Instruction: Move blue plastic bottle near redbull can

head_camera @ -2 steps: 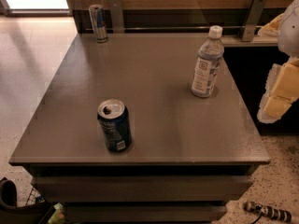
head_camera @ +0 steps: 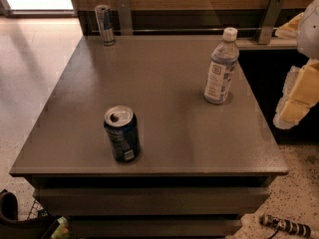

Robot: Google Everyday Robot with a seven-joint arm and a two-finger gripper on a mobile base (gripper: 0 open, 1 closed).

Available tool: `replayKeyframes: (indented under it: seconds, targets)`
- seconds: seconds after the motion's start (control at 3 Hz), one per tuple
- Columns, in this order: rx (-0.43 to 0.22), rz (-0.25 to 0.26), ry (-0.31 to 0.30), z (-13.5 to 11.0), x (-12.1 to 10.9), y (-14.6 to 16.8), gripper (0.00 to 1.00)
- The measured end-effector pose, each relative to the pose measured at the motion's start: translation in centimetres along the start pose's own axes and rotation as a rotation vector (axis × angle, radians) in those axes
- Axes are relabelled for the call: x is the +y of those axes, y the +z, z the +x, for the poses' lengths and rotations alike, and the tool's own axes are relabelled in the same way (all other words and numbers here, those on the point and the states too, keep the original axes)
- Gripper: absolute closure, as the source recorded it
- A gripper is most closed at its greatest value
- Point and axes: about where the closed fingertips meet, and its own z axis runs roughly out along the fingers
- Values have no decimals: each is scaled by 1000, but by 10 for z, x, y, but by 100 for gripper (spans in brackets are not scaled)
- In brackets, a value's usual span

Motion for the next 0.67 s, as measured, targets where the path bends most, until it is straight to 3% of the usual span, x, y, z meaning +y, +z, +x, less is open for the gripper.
replayKeyframes:
  seconds: [0.33, 0.67]
  targets:
    - [-174, 19, 58, 1, -37, 25, 0]
    - [-443, 60, 145, -1, -87, 55, 0]
